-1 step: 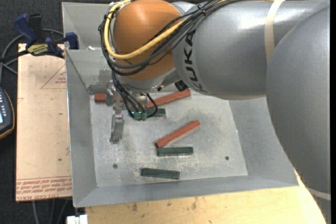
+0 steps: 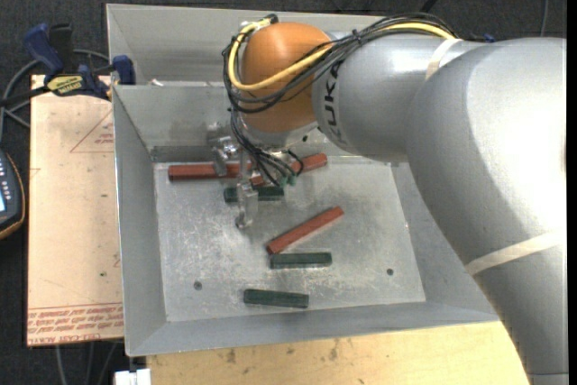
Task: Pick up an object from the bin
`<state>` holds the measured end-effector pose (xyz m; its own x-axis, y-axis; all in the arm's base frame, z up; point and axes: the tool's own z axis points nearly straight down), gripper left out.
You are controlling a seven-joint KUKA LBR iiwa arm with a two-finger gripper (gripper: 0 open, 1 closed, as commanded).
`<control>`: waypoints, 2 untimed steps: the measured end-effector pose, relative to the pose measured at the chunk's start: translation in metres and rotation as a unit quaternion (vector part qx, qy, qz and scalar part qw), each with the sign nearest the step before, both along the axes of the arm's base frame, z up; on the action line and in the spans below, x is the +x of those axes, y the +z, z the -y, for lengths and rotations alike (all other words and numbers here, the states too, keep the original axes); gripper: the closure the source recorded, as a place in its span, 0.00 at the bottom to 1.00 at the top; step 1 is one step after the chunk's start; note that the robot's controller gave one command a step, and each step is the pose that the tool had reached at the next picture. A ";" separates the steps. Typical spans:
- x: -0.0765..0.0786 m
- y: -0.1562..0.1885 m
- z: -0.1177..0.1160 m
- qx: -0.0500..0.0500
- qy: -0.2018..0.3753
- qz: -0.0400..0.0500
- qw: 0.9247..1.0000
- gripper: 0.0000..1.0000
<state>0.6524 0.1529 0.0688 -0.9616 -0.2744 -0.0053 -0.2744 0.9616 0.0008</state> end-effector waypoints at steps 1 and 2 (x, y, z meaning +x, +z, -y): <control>0.002 0.033 0.067 -0.001 -0.038 0.001 0.999 0.00; 0.005 0.036 0.047 0.001 -0.057 0.000 0.998 0.00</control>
Offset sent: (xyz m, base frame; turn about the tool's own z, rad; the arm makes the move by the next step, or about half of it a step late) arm 0.0001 -0.0633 0.0312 0.0668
